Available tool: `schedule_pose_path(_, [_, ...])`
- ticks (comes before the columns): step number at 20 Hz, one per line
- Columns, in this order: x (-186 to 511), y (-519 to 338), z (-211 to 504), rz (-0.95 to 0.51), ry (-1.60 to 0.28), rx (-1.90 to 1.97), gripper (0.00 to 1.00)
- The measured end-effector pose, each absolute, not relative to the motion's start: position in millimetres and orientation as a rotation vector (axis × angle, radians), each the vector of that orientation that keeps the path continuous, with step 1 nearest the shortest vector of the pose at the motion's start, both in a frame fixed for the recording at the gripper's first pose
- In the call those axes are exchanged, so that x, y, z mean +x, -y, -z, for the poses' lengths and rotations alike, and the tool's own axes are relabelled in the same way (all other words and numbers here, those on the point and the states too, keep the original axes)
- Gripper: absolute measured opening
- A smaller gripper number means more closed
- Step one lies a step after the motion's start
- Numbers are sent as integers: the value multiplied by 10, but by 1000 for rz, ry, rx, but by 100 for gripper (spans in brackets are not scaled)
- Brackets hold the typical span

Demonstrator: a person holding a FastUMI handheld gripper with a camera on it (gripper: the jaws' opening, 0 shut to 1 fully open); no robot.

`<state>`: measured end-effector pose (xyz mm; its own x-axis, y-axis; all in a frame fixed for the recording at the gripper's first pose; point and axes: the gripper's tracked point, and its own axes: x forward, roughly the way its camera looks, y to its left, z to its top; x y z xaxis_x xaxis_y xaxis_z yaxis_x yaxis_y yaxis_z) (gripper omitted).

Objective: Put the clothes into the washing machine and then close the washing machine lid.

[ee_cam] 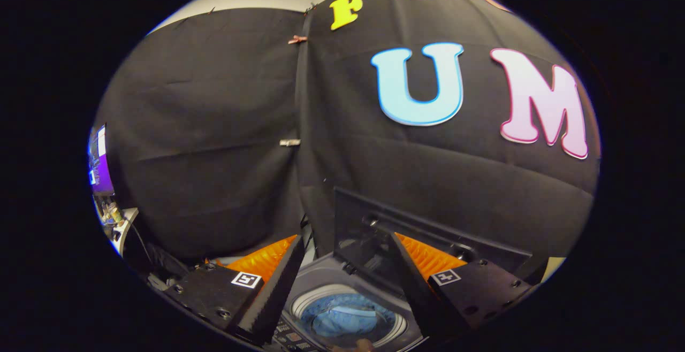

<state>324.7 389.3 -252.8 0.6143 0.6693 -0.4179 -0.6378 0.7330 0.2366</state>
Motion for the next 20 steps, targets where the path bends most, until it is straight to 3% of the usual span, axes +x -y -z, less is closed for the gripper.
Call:
schedule_pose_path(12, [4283, -3002, 2762, -280, -470, 105, 99])
schedule_pose_path(20, [4502, -2812, 3125, -172, -562, 54, 99])
